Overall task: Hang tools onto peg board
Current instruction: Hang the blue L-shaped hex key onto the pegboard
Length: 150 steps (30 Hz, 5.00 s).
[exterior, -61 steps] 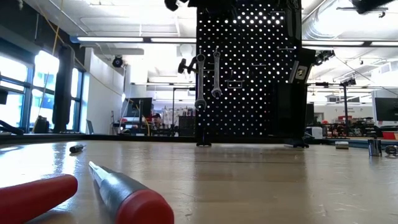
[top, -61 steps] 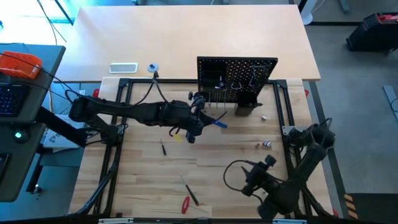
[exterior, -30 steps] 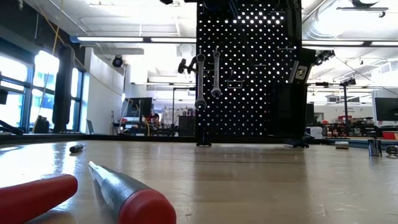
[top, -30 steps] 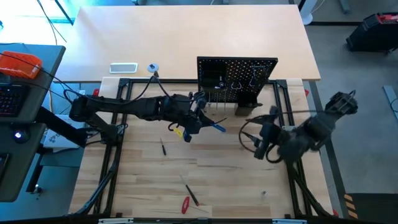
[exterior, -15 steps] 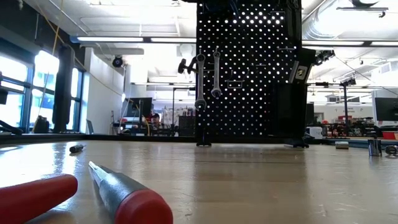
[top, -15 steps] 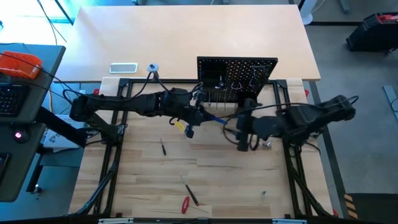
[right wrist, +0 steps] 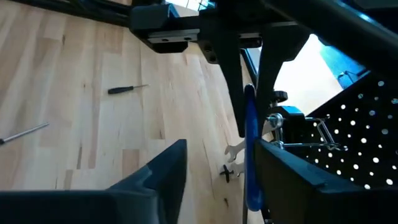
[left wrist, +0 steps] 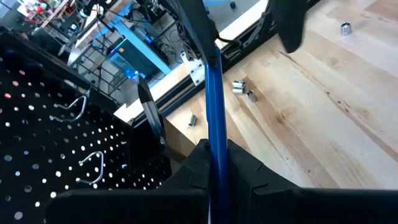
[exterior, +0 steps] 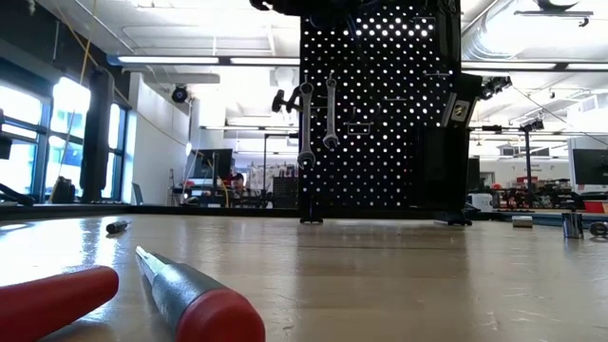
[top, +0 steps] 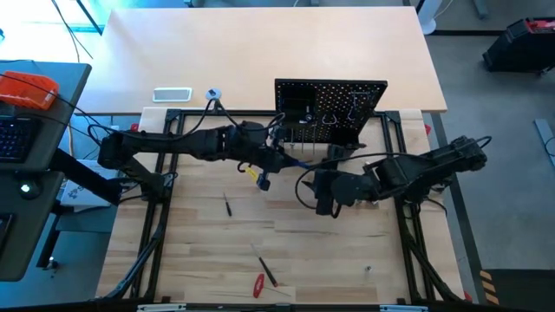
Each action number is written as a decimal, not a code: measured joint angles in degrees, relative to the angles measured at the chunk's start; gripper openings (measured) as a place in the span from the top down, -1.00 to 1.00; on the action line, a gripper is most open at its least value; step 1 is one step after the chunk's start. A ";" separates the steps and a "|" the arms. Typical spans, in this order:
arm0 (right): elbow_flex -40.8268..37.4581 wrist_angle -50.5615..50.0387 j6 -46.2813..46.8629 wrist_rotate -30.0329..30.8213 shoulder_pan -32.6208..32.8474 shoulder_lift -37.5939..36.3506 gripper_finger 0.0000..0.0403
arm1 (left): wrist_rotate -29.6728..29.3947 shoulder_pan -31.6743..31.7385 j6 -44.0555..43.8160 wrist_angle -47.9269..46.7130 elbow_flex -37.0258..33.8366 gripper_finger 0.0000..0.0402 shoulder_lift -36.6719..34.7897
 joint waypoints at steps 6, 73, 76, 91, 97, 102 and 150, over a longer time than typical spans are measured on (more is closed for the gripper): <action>0.10 -0.69 0.70 -0.92 -1.23 -0.02 0.48 | 0.03 -0.07 0.02 -0.15 -0.02 0.94 0.02; 0.65 -0.95 -3.18 5.88 -3.56 2.89 0.95 | 0.64 -1.16 -2.73 1.33 0.09 0.72 -0.09; 0.65 -1.01 -2.27 6.93 -3.56 2.10 0.95 | 0.40 -1.16 -2.75 1.62 0.10 0.53 -0.35; 0.84 -9.85 6.03 20.86 -3.40 -7.63 0.95 | 0.45 -1.66 -7.47 -7.35 0.02 -0.14 -11.95; 0.71 -11.81 9.33 21.12 -3.87 -11.36 0.95 | -0.30 -2.20 -11.39 -13.89 0.00 -0.14 -16.09; 0.69 -11.67 9.25 20.49 -4.23 -11.87 0.95 | -0.69 -2.17 -12.58 -17.92 0.00 -0.14 -16.59; 0.63 -7.03 8.07 22.19 -16.06 -7.54 0.95 | -0.57 -4.07 -15.56 -24.81 -1.31 -0.15 -16.09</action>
